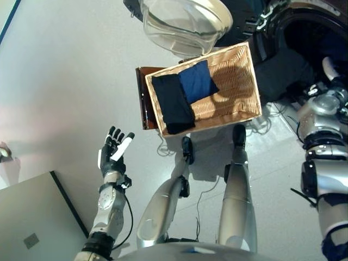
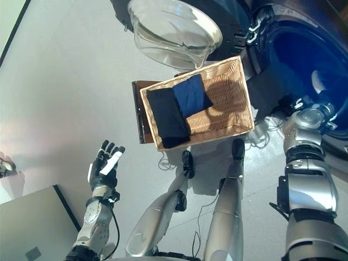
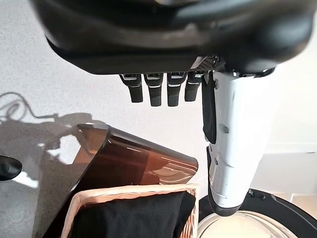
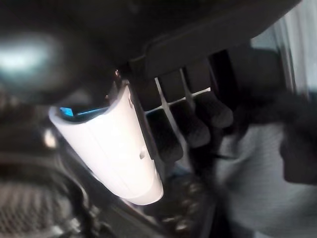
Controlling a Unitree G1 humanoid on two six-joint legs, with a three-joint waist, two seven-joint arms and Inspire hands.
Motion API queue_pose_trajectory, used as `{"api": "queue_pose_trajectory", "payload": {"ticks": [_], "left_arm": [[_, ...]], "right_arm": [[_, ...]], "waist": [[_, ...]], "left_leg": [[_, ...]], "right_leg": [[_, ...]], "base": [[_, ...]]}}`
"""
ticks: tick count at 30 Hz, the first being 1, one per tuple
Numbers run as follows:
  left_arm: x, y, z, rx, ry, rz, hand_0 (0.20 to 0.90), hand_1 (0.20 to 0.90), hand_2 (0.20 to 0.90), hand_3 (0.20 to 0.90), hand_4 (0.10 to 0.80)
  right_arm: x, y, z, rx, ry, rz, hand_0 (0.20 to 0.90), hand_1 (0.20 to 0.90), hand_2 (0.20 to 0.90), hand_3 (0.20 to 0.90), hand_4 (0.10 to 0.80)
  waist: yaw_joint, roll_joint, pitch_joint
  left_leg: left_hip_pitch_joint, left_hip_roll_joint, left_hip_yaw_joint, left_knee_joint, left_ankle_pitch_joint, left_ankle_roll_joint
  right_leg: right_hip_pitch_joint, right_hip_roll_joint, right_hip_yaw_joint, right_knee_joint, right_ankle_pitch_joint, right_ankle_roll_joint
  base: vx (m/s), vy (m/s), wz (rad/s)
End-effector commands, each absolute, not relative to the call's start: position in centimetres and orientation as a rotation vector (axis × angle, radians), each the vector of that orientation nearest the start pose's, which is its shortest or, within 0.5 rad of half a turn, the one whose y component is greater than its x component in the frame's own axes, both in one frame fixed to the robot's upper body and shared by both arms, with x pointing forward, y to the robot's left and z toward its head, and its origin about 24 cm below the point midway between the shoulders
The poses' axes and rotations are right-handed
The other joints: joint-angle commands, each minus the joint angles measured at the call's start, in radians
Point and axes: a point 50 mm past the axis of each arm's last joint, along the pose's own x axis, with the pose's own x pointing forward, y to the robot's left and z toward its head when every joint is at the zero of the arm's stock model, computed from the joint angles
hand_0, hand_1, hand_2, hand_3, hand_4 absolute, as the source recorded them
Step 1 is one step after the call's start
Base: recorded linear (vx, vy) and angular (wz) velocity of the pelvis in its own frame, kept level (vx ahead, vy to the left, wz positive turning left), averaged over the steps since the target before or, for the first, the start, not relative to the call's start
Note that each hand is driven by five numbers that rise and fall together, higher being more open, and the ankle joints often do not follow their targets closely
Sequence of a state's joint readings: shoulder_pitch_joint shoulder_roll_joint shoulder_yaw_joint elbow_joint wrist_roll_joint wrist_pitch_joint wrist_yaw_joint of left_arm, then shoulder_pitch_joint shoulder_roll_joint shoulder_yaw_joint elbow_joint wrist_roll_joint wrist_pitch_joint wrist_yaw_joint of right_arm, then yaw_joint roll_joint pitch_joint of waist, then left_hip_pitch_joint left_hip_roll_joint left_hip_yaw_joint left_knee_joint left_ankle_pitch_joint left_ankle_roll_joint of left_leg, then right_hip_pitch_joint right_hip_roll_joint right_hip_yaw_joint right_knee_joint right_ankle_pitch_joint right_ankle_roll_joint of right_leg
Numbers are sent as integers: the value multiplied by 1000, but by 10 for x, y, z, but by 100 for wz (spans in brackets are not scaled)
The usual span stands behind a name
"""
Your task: Pick up the clothes and place them into the washing machine
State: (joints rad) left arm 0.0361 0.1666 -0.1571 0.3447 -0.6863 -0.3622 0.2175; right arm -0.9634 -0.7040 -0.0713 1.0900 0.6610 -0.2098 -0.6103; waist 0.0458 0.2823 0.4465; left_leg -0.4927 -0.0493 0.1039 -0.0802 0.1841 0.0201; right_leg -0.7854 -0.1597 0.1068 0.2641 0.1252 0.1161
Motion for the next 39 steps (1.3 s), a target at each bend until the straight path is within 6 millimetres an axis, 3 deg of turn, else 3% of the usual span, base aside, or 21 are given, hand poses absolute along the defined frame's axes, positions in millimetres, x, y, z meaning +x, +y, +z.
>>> {"api": "queue_pose_trajectory", "payload": {"ticks": [1,12,14,20,22,23,24,25,27,29,30,34,35,36,39], "left_arm": [[217,212,-12,-463,33,392,900,900,900,900,800],[217,201,-16,-483,71,353,900,900,900,900,800],[216,199,-19,-488,85,348,900,900,900,900,800],[221,199,-15,-483,62,341,900,900,900,900,800],[223,199,-14,-495,52,347,900,900,900,900,800],[222,199,-14,-492,54,347,900,900,900,900,800],[223,198,-15,-503,55,351,900,900,900,900,800],[224,199,-15,-503,52,356,900,900,900,900,800],[224,199,-14,-515,48,361,900,900,900,900,800],[224,201,-13,-519,36,374,900,900,900,900,800],[224,202,-13,-516,37,374,900,900,900,900,800],[222,204,-14,-523,31,402,900,900,900,900,800],[222,204,-14,-521,32,402,900,900,900,900,800],[222,204,-13,-526,25,403,900,900,900,900,800],[221,204,-14,-527,24,408,900,900,900,900,800]], "right_arm": [[332,-379,272,375,-569,-1044,200,200,200,200,300],[305,-394,346,680,-826,-1052,200,200,200,200,300],[301,-392,360,664,-866,-1043,200,200,200,200,300],[307,-387,360,441,-794,-1057,200,200,200,200,300],[319,-381,340,309,-725,-1001,200,200,200,200,300],[319,-381,338,310,-722,-1002,373,373,373,373,424],[325,-379,324,307,-691,-979,472,472,472,472,494],[328,-378,308,310,-660,-971,900,900,900,900,800],[333,-373,284,316,-614,-944,900,900,900,900,800],[339,-362,246,293,-539,-908,900,900,900,900,800],[339,-361,244,294,-537,-909,900,900,900,900,800],[342,-335,186,278,-428,-836,900,900,900,900,800],[341,-334,185,278,-427,-836,900,900,900,900,800],[340,-323,165,261,-389,-793,900,900,900,900,800],[337,-312,144,237,-342,-753,900,900,900,900,800]], "waist": [[-19,44,12],[-4,53,-26],[-1,54,-35],[-1,47,-32],[-4,44,-23],[-3,41,-25],[-7,41,-18],[-9,36,-16],[-15,35,-8],[-23,33,3],[-23,31,1],[-35,30,11],[-34,29,8],[-39,27,11],[-43,23,13]], "left_leg": [[47,21,-2,-7,-62,-105],[53,19,-2,-7,-71,-110],[57,17,-4,-7,-77,-111],[54,23,-1,-7,-68,-112],[52,26,3,-7,-65,-111],[53,26,3,-7,-65,-111],[52,27,4,-7,-65,-110],[53,29,4,-7,-64,-110],[53,29,6,-7,-64,-109],[54,29,9,-7,-64,-107],[55,29,9,-7,-64,-107],[58,29,13,-7,-65,-103],[57,29,13,-7,-65,-103],[56,30,15,-7,-64,-102],[60,29,15,-7,-67,-101]], "right_leg": [[99,-20,-7,-108,-38,-19],[108,-21,-7,-113,-45,-16],[115,-22,-8,-113,-54,-15],[109,-13,-7,-107,-45,-19],[105,-9,-6,-104,-45,-20],[106,-9,-6,-104,-45,-20],[104,-7,-7,-103,-46,-20],[104,-6,-7,-102,-47,-21],[103,-4,-7,-100,-47,-21],[101,-2,-4,-99,-45,-22],[102,-2,-4,-99,-45,-22],[102,0,-2,-97,-46,-22],[101,0,-2,-98,-44,-22],[98,0,-1,-98,-42,-22],[101,-1,-2,-96,-49,-22]], "base": [[36,4,2],[19,3,0],[0,0,0],[-2,-5,0],[0,0,0],[0,0,0],[0,0,0],[0,0,0],[0,0,0],[0,0,0],[0,0,0],[0,0,0],[0,0,0],[11,9,-3],[-2,3,-2]]}}
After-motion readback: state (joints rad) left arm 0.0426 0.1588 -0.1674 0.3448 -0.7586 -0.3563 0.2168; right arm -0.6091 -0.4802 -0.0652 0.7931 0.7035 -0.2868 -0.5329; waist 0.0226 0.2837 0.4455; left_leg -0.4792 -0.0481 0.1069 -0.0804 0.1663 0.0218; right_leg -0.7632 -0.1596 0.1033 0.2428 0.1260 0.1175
